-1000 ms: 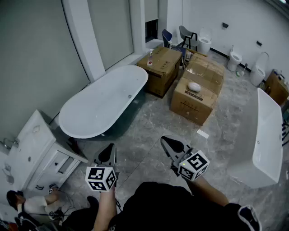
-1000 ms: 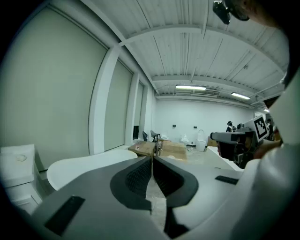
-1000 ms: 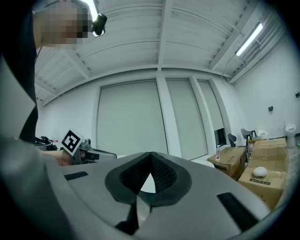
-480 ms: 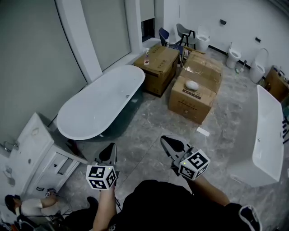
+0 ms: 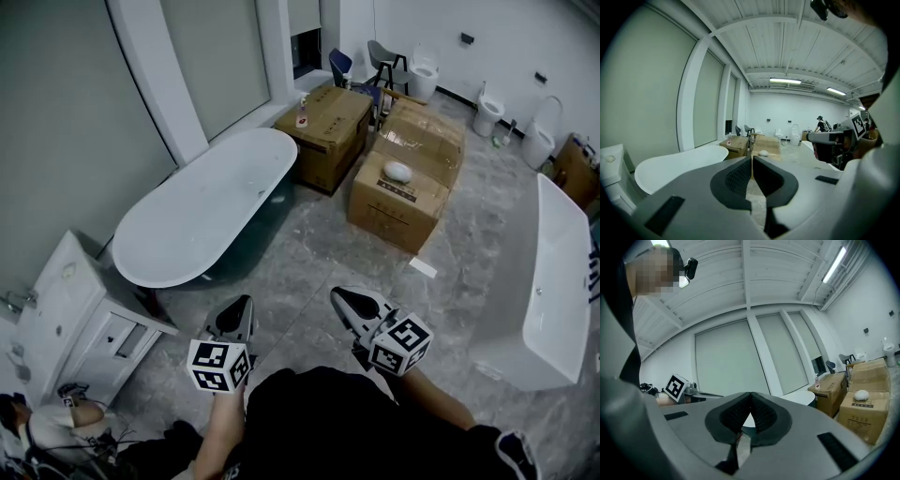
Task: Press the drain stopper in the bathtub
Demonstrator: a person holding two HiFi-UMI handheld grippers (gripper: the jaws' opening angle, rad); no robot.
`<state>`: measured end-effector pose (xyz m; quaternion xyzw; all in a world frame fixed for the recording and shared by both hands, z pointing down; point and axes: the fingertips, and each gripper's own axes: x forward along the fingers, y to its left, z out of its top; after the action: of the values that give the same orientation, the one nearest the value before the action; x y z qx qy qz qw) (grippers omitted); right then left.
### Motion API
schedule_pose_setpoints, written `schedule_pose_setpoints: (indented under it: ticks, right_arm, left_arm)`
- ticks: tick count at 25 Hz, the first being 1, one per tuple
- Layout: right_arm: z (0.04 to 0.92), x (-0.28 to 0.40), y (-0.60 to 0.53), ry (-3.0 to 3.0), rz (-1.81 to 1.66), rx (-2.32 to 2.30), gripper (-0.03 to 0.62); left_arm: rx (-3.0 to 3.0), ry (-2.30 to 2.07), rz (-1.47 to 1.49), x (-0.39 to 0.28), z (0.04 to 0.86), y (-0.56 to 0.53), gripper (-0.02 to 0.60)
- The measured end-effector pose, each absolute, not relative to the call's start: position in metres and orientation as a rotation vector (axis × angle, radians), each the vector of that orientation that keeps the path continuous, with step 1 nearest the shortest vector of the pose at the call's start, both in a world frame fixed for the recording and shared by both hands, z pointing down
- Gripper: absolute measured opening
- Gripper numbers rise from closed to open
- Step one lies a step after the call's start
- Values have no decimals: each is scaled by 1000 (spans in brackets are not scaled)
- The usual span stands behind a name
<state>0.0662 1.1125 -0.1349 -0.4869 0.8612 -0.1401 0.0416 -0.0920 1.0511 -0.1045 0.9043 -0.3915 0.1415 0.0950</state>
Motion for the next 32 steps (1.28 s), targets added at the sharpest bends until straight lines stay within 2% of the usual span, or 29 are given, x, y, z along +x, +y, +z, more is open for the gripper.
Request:
schedule_pose_setpoints:
  ticks: [9, 24, 32]
  right_arm:
    - [-111, 68, 1040, 2671, -491, -1455, 14]
    - [-98, 58, 779, 2694, -562, -1528, 14]
    - [-102, 50, 690, 2650, -577, -1546, 14]
  left_arm:
    - [2615, -1160, 429, -93, -75, 979, 26]
    - [2637, -1046, 453, -92, -61, 708, 26]
    - [2643, -1012, 491, -98, -61, 626, 26]
